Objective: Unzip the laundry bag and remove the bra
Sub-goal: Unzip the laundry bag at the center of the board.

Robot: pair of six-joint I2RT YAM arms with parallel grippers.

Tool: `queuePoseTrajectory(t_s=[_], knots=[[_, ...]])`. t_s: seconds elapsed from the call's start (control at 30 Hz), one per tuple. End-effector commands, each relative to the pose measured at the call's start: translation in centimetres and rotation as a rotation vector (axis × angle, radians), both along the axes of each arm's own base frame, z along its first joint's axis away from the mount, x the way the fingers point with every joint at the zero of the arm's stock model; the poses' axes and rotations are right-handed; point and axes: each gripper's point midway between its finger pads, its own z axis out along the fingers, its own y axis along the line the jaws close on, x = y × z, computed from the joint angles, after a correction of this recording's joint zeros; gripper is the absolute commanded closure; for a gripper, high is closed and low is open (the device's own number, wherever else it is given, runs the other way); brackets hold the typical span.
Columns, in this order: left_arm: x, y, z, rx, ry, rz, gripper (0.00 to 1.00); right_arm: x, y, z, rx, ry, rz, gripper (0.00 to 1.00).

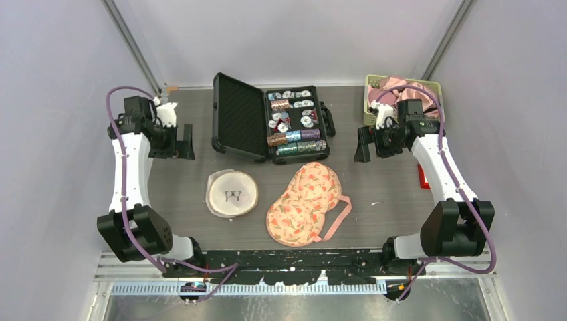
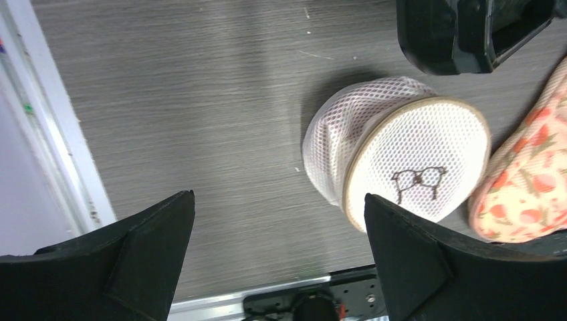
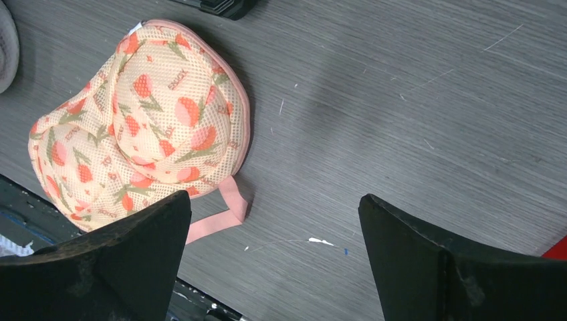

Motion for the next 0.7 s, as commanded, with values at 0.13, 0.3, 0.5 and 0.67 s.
queuePoseTrajectory(t_s=[0.13,0.3,0.5,0.67], knots=[[0.9,-3.2,4.8,0.262,-0.094,-0.438,0.0,-0.8,0.4,0.8,0.019,0.025,0.019,0.0],[-1.6,-11.6,5.2,0.338,-0.218,-0.833,0.0,-1.7,0.2,1.0,0.011,0.033,0.021,0.0],[-8.4,-21.5,-1.1,0.388,-0.127,-1.278,0.0,-1.7,-0.8,1.2,-0.034,-0.012,-0.007,0.0],[-12.5,-27.8,-5.7,0.351,-0.143,-1.508,0.0,-1.8,-1.2,1.5,-0.056,-0.034,-0.016,0.0]])
